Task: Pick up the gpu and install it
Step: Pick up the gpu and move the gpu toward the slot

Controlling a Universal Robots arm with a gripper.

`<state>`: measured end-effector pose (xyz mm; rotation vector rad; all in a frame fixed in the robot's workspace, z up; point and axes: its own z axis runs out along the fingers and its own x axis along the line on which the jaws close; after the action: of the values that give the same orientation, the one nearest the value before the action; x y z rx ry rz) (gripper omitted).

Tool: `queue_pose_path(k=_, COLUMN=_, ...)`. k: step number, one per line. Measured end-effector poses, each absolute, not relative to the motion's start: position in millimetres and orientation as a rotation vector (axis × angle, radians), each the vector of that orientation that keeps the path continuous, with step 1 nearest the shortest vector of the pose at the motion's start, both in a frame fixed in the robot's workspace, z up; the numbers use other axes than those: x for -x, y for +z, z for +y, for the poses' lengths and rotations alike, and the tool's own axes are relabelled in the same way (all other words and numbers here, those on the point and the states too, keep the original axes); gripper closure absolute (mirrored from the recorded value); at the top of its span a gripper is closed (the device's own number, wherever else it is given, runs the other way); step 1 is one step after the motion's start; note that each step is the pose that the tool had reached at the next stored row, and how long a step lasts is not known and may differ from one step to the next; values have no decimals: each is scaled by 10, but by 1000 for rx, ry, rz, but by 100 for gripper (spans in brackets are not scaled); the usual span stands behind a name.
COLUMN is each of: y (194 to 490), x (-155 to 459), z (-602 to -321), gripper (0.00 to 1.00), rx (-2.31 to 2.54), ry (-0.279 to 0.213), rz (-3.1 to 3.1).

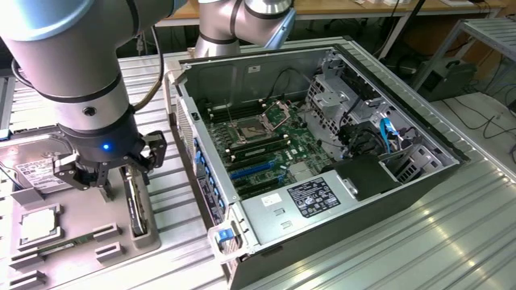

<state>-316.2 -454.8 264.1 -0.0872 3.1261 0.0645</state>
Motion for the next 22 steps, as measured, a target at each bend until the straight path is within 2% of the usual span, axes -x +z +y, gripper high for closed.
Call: queue_pose_path(k=22, y=2452, x=3162, z=-4553, gripper=40, rx=7, ry=64, rz=3126)
